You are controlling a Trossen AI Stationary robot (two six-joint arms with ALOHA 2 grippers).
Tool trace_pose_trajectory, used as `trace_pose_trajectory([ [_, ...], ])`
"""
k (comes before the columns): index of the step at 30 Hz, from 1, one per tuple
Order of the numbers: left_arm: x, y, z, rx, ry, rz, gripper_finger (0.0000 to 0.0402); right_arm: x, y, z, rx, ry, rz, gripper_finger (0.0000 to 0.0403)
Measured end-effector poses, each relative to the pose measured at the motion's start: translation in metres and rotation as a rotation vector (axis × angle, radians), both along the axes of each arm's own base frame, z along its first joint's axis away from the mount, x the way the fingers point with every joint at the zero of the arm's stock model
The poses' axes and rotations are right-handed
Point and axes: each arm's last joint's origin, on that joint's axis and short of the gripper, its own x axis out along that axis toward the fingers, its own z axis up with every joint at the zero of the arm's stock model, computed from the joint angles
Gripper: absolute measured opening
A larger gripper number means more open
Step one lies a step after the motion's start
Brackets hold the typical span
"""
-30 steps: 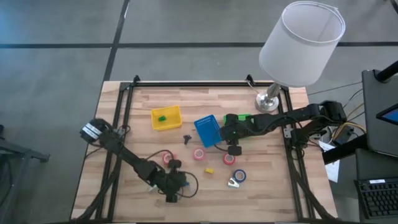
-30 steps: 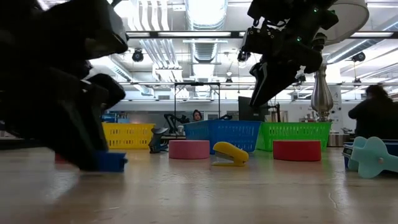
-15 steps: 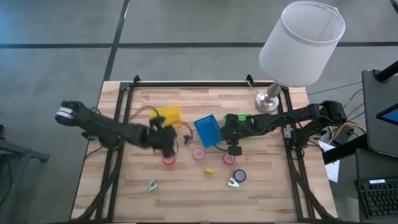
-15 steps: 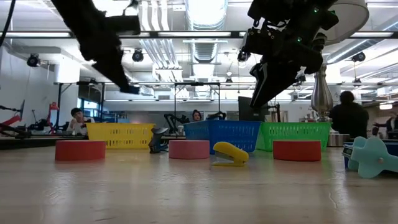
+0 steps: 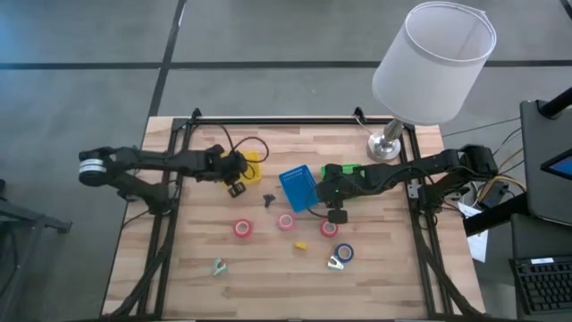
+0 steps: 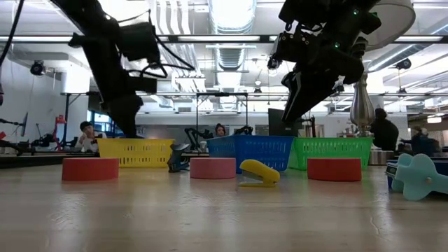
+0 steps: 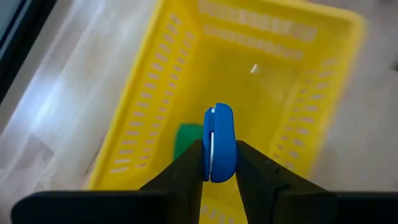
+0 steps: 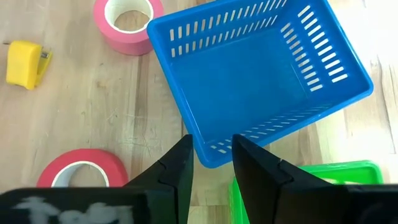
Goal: Pick and place Stapler, Stapler remover, tape
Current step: Put the blue stapler into the yellow basket, then put the yellow stapler into the yellow basket
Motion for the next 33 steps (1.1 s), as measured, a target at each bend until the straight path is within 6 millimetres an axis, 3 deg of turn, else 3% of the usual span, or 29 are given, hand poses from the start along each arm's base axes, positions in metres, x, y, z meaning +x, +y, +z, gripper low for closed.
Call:
trace_pose_trajectory([
  [12,-0.004,0.008,-0.021,-0.066,-0.095,-0.037,0.0089,0.0,0.0,-0.001,0.0,0.002,0.0,0.0102],
  [20,-0.01,0.006,-0.032,-0.068,-0.073,-0.033,0.0125,0.0,0.0,-0.001,-0.002,0.002,0.002,0.0093],
  [27,-0.004,0.009,-0.022,-0.03,-0.092,-0.046,0.0162,0.0,0.0,0.0,0.02,-0.005,-0.031,0.01],
  [33,0.007,0.012,-0.004,0.006,-0.134,-0.067,0.0166,0.006,0.0,0.001,0.061,-0.078,-0.084,0.0105],
])
